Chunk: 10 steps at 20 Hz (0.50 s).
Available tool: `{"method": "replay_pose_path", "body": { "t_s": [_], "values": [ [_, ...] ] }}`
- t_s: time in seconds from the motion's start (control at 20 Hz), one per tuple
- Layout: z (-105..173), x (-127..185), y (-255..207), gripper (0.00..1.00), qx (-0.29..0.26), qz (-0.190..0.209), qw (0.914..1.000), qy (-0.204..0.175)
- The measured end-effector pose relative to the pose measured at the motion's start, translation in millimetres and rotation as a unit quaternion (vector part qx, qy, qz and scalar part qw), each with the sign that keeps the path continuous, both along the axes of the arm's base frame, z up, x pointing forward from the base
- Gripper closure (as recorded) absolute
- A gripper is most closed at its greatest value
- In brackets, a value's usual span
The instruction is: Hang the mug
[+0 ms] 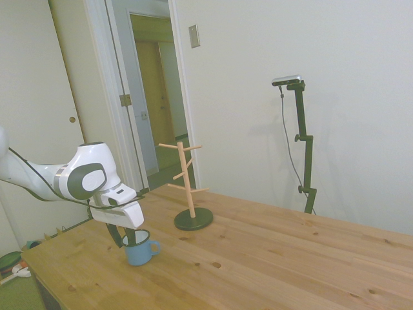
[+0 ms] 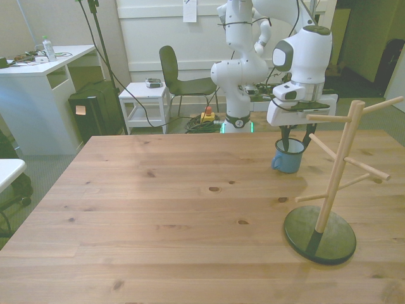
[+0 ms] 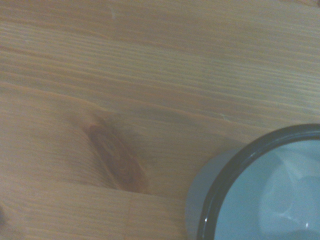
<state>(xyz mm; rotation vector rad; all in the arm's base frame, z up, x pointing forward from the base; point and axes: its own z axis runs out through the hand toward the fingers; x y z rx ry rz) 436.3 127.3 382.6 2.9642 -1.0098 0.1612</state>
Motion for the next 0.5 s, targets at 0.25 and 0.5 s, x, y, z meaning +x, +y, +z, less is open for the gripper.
{"method": "replay_pose_path", "body": {
  "t_s": [0.25,0.5],
  "values": [
    [-2.5,0.9,-2.4,1.0,-0.003,0.0,1.0,0.003],
    [-3.8,1.9,-9.0,1.0,-0.002,-0.006,1.0,0.005]
  ]
}}
